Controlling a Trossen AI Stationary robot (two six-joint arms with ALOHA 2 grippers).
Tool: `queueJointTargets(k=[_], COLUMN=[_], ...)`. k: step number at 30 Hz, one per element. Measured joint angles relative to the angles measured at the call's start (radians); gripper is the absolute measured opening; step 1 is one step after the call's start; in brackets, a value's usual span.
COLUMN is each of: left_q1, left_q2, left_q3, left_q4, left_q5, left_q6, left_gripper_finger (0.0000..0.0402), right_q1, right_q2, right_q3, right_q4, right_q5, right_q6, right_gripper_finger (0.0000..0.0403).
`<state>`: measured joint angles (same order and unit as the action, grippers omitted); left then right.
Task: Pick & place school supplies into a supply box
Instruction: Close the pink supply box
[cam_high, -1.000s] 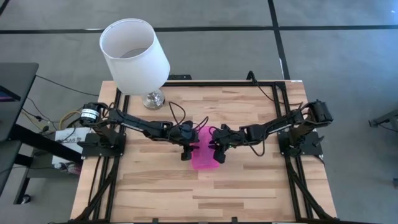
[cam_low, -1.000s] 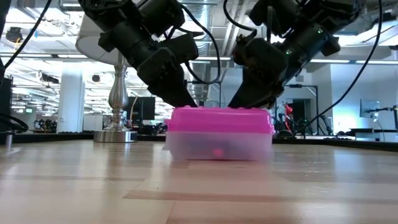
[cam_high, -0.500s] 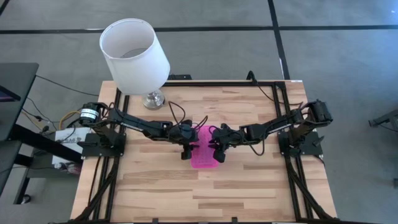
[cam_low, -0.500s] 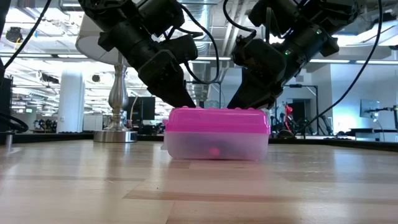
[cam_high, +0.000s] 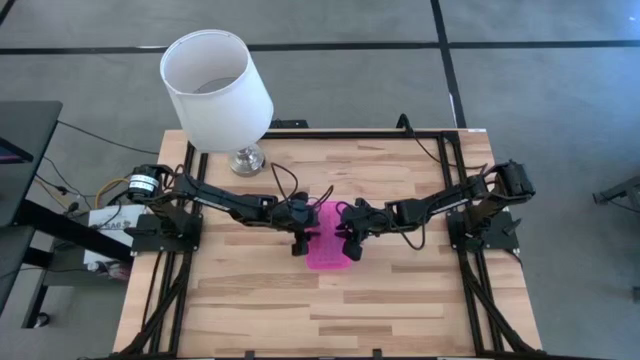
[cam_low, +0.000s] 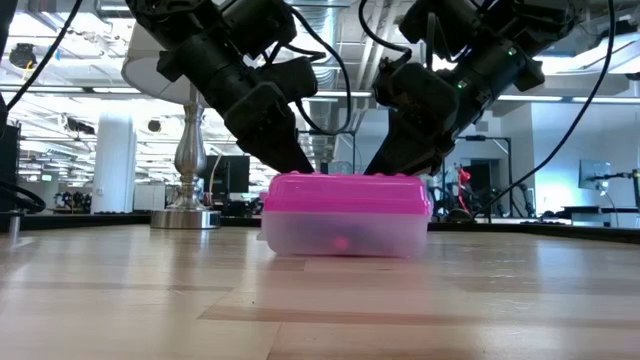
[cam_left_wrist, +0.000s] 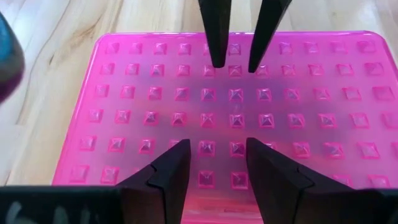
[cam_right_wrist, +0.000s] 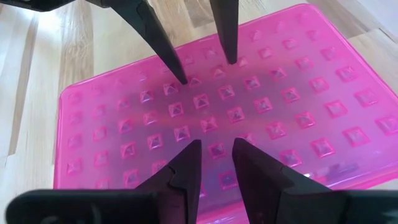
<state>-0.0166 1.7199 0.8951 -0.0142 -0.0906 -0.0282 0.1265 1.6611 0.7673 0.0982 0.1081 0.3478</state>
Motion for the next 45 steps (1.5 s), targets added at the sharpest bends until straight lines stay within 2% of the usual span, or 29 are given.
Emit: queueJointTargets(k=[13,30,45], left_q1=[0.002,0.002,-0.001], left_q2=[0.0,-0.16,-0.17], left_q3=[0.0,-0.006,-0.003], left_q4=[0.001,0.013,0.017], left_q5=[0.017,-0.005,-0.011], left_q6=[-0.008,0.0,0.001], left_gripper_finger=[0.0151,0.0151,0.0151], right_q1=[0.001,-0.011,-0.016], right_q2=[0.0,0.0,0.0], right_q3=[-0.001,-0.001,0.001], right_q4=[0.003,0.008,-0.005], right_q5=[0.003,-0.006,-0.013], right_q6=[0.003,0.002,-0.027], right_gripper_finger=[0.0091,0.0091,0.0091])
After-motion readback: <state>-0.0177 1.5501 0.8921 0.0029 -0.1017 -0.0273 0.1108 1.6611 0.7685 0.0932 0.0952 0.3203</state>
